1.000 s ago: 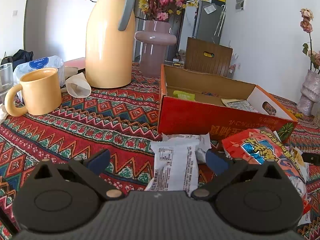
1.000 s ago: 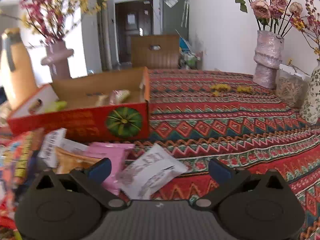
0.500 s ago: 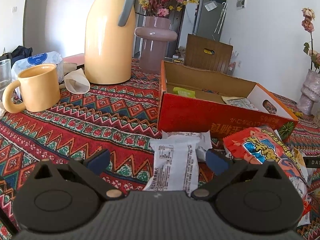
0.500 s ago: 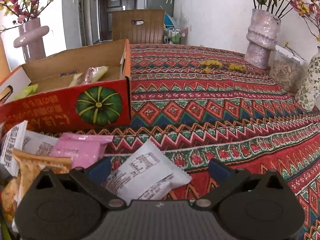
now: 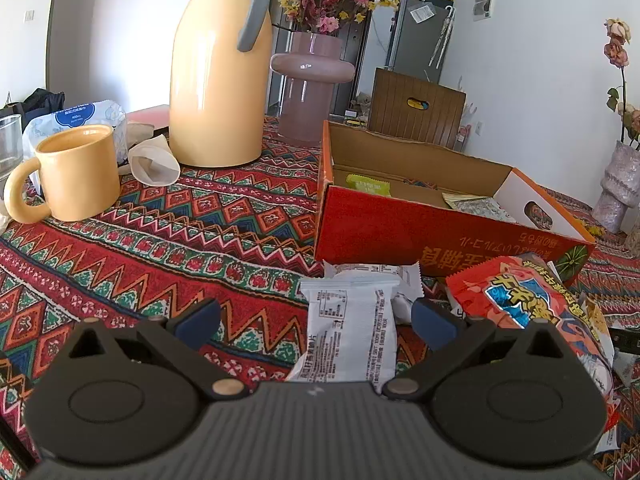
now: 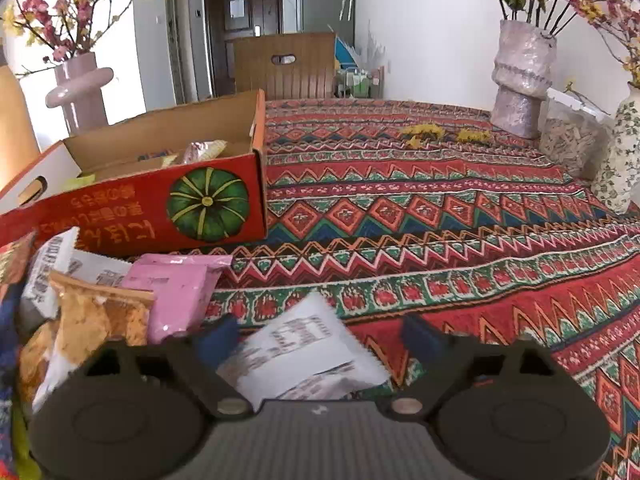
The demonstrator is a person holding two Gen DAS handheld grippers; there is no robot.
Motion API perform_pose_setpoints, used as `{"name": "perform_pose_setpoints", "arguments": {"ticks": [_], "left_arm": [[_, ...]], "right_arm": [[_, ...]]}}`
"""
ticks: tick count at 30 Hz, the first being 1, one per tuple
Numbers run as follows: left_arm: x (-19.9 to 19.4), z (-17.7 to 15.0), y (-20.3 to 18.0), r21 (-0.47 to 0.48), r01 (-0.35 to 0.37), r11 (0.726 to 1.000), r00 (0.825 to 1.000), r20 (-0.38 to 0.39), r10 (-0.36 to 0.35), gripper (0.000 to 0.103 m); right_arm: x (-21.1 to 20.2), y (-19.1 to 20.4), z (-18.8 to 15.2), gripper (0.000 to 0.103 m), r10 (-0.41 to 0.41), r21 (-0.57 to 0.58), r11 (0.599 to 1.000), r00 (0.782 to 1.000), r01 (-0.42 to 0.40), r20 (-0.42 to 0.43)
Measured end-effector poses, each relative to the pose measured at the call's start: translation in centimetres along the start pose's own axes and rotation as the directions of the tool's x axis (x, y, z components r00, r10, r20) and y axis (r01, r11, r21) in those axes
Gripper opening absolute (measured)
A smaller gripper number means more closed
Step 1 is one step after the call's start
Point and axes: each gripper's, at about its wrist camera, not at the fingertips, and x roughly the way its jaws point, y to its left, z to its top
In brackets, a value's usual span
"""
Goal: Organize snacks
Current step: 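Move both tools back over the snack pile, then grasp the pink packet with the left gripper while the right grasps a white packet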
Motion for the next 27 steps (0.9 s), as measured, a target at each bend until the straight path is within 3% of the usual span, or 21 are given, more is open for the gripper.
{"name": "perform_pose_setpoints", "arguments": {"ticks": [1,6,7,14,16,27], "left_arm": [[0.0,0.0,0.0,0.000,0.000,1.000,1.000,0.000,0.000,0.103],[0.0,0.0,0.0,-0.001,0.000,1.000,1.000,0.000,0.000,0.103],[0.0,0.0,0.0,-0.001,-0.001,1.000,1.000,-0.001,0.001,0.103],[0.1,0.0,0.0,-0.002,-0.001,1.000,1.000,-0.006,0.001,0.103],[0.1,0.1,0.1,-0.002,-0.002,1.000,1.000,-0.007,0.002,0.103],[-0.6,0.4,0.0,0.000,-0.030,1.000,0.999,-0.013,0.030,0.103]], "right_arm": [[-0.3,-0.1,-0.2,0.061,0.003,0.000,1.000,1.000,-0.003,0.008],[-1.6,-0.8,-0.9,0.034,0.023,0.021,1.000,0.999,-0.023,0.033],[-1.8,-0.9,-1.0,0.023,0.025,0.022,0.999,0.999,-0.026,0.040],[-3.6,-0.7,-1.6,0.012,0.040,0.048,0.998,0.992,-0.046,0.116],[-4.1,-0.8,-1.8,0.003,0.042,0.064,0.997,0.990,-0.051,0.137],[-6.5,-0.8,-2.8,0.003,0.086,0.088,0.991,0.977,-0.105,0.196]]}}
